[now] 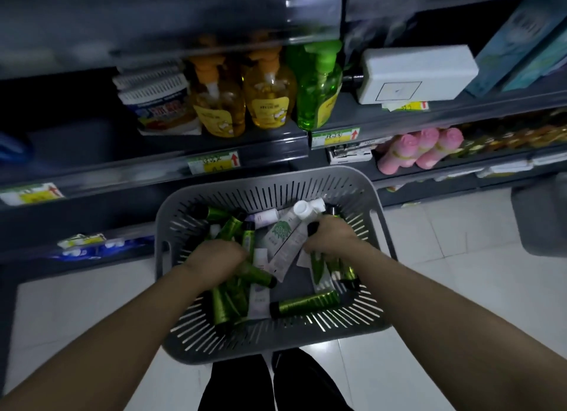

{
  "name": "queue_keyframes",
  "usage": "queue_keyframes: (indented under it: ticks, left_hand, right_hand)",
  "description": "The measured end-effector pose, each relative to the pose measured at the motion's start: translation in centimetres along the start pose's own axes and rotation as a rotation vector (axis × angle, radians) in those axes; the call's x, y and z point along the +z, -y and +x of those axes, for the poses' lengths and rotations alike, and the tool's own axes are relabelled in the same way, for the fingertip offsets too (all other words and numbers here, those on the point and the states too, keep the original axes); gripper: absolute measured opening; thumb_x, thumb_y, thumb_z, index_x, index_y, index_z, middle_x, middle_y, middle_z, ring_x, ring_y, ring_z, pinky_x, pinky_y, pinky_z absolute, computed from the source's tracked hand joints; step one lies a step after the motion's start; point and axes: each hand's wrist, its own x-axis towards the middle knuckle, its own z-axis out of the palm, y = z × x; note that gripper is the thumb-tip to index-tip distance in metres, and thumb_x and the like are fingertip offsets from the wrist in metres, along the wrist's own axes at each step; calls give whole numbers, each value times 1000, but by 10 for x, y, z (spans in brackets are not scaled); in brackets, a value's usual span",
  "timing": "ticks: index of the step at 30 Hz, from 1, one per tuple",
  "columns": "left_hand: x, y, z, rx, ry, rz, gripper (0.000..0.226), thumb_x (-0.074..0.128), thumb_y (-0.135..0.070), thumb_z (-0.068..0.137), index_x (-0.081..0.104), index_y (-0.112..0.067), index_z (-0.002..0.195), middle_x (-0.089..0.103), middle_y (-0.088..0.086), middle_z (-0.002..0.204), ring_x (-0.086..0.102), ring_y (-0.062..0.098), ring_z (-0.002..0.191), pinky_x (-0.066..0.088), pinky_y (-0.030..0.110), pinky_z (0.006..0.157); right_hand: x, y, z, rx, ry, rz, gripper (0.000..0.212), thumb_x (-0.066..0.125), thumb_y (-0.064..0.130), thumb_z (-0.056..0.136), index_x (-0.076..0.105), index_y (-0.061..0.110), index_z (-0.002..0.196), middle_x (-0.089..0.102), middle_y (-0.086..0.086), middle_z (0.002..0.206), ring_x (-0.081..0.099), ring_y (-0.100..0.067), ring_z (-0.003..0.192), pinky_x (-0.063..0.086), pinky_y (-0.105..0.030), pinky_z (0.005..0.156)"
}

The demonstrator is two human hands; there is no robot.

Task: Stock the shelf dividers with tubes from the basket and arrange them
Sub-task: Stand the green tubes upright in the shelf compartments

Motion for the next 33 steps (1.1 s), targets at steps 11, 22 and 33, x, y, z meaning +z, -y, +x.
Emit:
queue_keyframes:
  ticks: [11, 22, 33]
  left_hand:
    - [-40, 20, -59, -260, -472, -426, 18, 58, -25, 91, 59, -17, 108, 64, 3, 103, 58, 19, 91, 38, 29, 62]
    - [-65, 56, -134, -328, -822, -991, 3, 65, -22, 89, 64, -24, 90, 66, -4, 82, 62, 12, 75, 48, 18, 64]
    - [-63, 117, -282, -276, -1011, -1137, 11, 51, -18, 98, 59, -23, 103, 64, 0, 91, 58, 15, 75, 54, 27, 62]
  right_hand:
    - [-15, 20, -6, 199, 333, 1000, 42, 60, -3, 82, 51, 2, 123, 49, -17, 130, 70, -38, 84, 59, -42, 71]
    - [0, 102, -60, -280, 769, 779, 39, 53, -8, 80, 63, 15, 110, 70, -9, 97, 66, -20, 88, 51, -34, 84]
    - [63, 238, -141, -617, 566, 842, 39, 58, -6, 84, 62, 22, 110, 67, -6, 90, 64, -31, 89, 47, -51, 92]
